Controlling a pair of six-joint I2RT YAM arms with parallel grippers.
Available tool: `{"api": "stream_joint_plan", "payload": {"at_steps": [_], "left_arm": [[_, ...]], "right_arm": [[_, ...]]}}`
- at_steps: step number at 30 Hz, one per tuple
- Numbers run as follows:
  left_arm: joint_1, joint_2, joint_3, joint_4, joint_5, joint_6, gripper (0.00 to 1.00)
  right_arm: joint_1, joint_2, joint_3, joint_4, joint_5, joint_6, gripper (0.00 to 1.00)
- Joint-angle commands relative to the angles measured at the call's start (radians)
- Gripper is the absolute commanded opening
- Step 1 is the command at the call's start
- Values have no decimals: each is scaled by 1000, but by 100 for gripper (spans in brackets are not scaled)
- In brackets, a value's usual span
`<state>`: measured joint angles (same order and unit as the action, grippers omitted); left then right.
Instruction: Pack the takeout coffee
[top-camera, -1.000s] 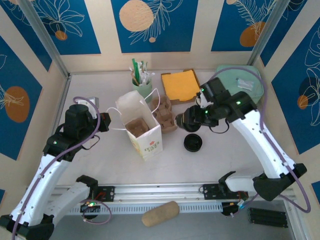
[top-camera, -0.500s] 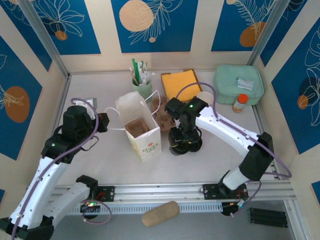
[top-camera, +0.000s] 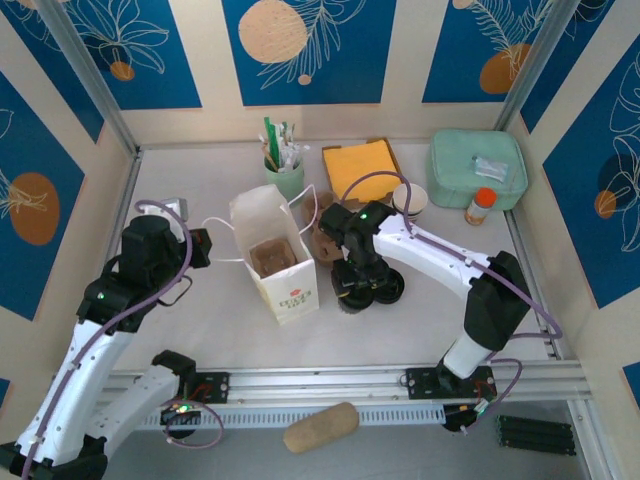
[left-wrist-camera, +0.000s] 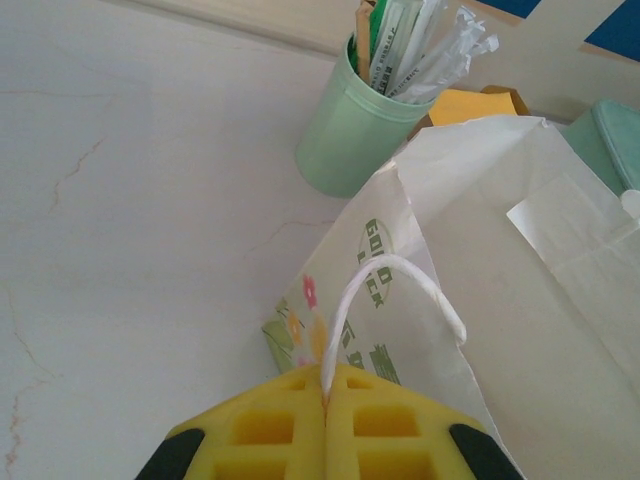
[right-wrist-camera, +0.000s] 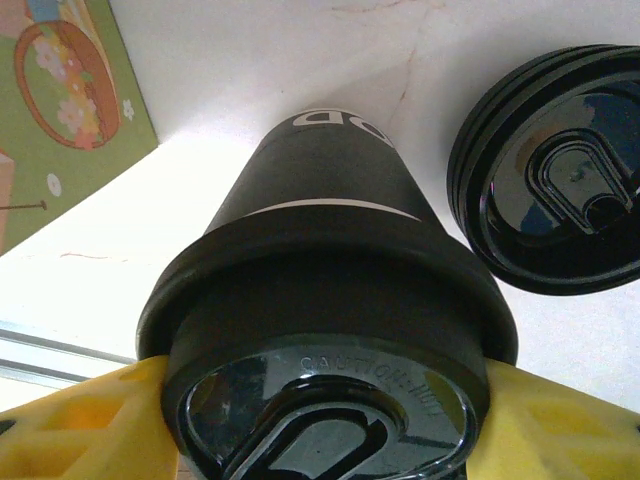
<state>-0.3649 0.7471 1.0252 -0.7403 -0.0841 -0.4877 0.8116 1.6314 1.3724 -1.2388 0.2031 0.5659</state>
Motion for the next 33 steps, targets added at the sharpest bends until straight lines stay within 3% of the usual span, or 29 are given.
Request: {"api": "stream_joint_plan", "payload": {"at_steps": [1,7,19,26,29,33], "left_arm": [[-4,-5,21,-5,-16,21,0],[-3,0,21,3,-10,21,0],[-4,-1,18,8,-6,18,0],[-3,-5,18,6,-5,15,0],[-3,-6,19,7,-3,14,0],[-3,-6,19,8,-3,12,0]], "right_arm": [[9,7,-42,32,21,5,51],[28,-24,-83,73,60,37,62],[107,-94,-204,207,205,152,67],[113,-97,-226,226,224,170,71],[116,-102,-235,227,226,176,71],[119,-113,-239,228,226,178,62]]}}
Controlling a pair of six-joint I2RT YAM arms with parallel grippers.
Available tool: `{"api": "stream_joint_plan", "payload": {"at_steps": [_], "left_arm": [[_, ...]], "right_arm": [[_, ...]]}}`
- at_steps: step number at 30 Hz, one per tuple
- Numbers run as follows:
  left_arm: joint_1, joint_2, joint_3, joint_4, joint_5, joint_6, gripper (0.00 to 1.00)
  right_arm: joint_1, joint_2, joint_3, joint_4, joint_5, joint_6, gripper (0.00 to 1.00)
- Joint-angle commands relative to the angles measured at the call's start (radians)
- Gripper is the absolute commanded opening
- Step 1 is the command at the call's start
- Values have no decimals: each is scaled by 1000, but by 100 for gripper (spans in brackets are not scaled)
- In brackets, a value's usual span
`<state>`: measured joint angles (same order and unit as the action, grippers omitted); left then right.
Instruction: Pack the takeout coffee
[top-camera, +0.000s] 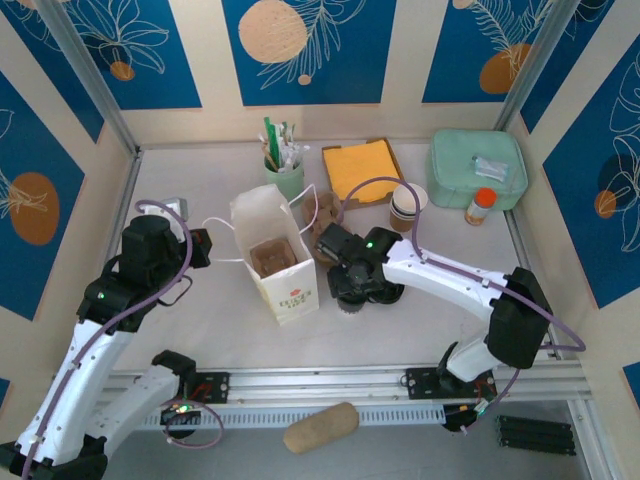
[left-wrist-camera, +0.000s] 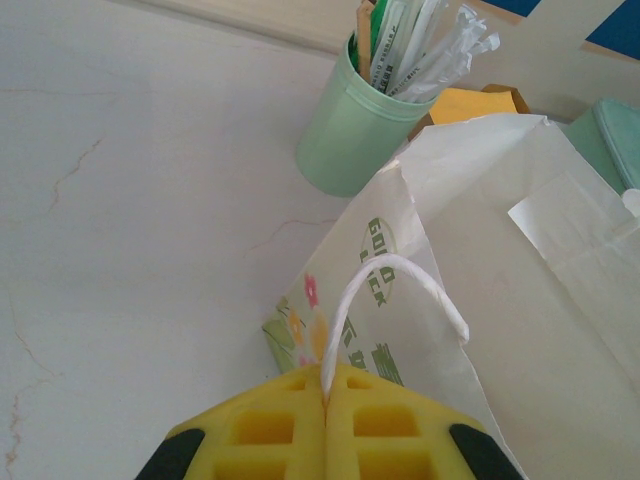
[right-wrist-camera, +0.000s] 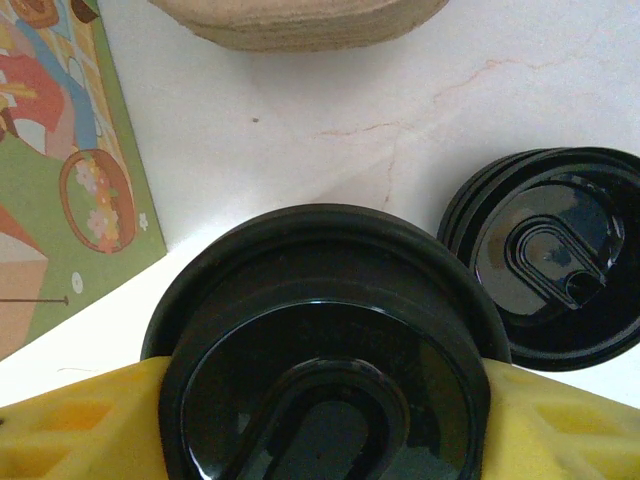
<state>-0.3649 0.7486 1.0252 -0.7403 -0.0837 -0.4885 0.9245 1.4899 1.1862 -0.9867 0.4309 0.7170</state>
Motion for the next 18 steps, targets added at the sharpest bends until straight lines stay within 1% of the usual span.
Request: {"api": "stream_joint_plan", "payload": {"at_steps": [1,4,11,14,18], "left_arm": [[-3,-8,21,8,-4,13,0],[-4,-6,19,7,-2,11,0],[-3,-4,15,12,7,10,0],[-4,-2,18,13,12,11,0],[-3,-3,15,17,20,10,0]], "right_arm": [[7,26,-51,-24,-1,26,59],[6,17,-39,-36,5,21,53],[-14,-16,35,-94,12,-1,48],[-39,-55,89,-129,8,-14,47],[-102,-119,168,-162,-28,-34,46]]}}
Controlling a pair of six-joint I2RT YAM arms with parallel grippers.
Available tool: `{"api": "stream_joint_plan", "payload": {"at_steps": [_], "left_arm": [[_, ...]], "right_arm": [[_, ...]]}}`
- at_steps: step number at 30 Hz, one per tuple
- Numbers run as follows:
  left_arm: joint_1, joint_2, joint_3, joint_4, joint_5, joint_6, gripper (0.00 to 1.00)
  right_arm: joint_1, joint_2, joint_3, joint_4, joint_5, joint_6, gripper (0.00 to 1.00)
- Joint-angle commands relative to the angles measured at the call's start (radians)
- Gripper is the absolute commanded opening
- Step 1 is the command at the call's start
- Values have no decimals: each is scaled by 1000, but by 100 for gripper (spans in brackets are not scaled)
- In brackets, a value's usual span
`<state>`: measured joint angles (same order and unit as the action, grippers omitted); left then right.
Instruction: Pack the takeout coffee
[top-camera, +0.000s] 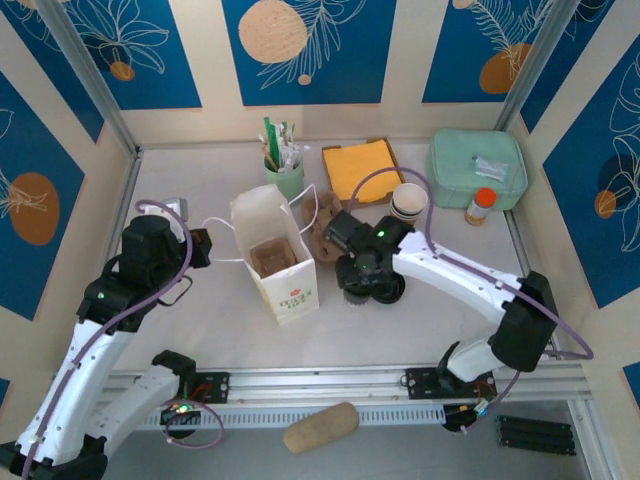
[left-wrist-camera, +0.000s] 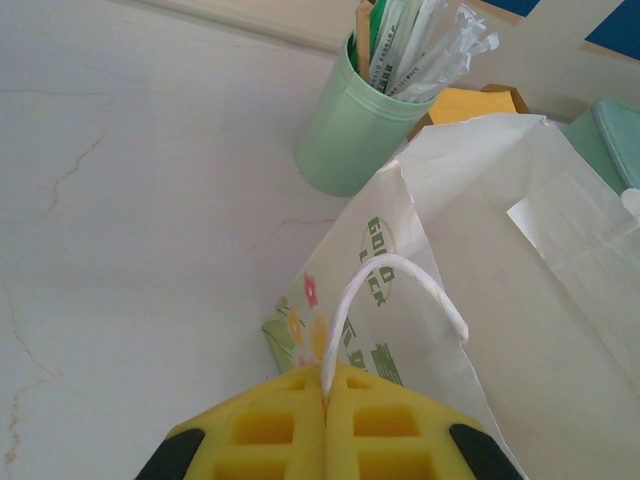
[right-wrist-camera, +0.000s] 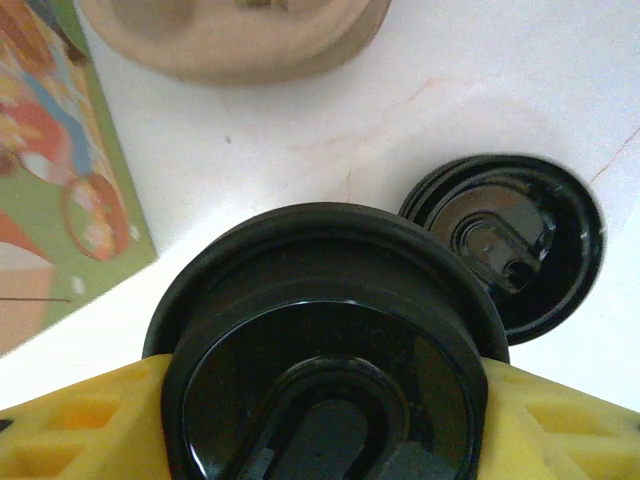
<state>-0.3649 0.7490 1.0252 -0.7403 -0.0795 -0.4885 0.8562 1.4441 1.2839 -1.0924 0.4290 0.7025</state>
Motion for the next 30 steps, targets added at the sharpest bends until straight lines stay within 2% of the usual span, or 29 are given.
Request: {"api": "stream_joint_plan", "payload": {"at_steps": [1,8,15,23,30], "left_arm": [[-3,-2,16,18,18,10,0],[-3,-3,13,18,26,11,0],[-3,-2,13,19,35,6,0],[-4,-2,8,19,41,0,0],[-4,3,2,24,44,-2,0]], "right_arm": [[-50,-86,91,-65,-32,-26,46],[-152,-143,269,-81,-58,-84,46],[-194,-101,514,-67,-56,-170,45],[-172,1,778,-61,-70,-242,45],[-70,88,961,-52,-44,-301,45]]}}
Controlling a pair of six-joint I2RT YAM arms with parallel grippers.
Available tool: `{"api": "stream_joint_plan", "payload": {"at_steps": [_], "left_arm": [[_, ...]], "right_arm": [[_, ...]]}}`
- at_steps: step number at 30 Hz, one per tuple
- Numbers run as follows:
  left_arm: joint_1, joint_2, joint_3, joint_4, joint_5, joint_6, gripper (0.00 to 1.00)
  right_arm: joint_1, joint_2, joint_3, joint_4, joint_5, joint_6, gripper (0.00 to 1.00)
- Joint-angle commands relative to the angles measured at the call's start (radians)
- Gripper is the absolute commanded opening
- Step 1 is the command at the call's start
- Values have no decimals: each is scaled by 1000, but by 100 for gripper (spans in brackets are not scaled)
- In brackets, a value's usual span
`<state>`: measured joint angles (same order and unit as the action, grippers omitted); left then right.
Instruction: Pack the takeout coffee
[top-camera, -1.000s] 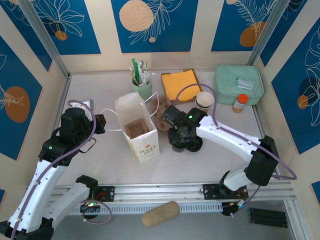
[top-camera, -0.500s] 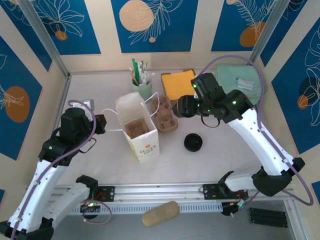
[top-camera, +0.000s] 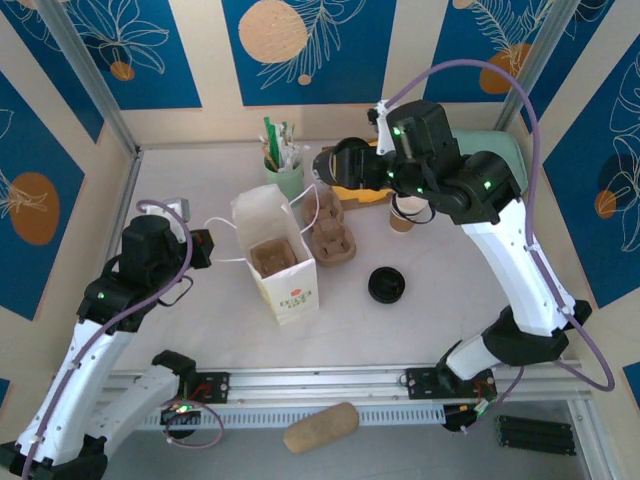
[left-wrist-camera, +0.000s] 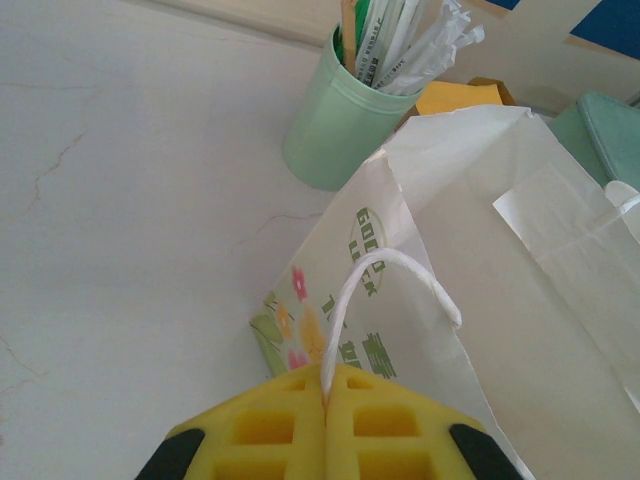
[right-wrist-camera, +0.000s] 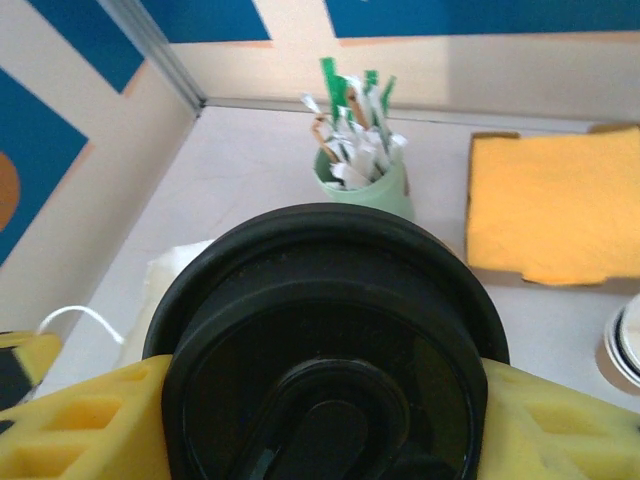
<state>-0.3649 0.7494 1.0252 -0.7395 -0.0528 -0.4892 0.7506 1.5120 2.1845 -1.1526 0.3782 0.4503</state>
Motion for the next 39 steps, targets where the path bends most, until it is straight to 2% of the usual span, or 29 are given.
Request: {"api": "stream_joint_plan", "payload": {"at_steps": [1,8,15,29,39], "left_arm": [[-3,3,2,24,18,-1,0],[-4,1,3,25,19,-3,0],[-4,-5,2,27,32,-5,0],[-3,-26,-5,43,57,-3,0],[-3,-35,-21,55,70,-9,0]], "right_arm": [[49,30,77,10,11,-57,45],[144,119,188,-9,-10,-78,45],[212,266,314,-109,-61,-48,45],[274,527,504,-406,-96,18,45],[314,621,533,-502,-85,16,45]]}}
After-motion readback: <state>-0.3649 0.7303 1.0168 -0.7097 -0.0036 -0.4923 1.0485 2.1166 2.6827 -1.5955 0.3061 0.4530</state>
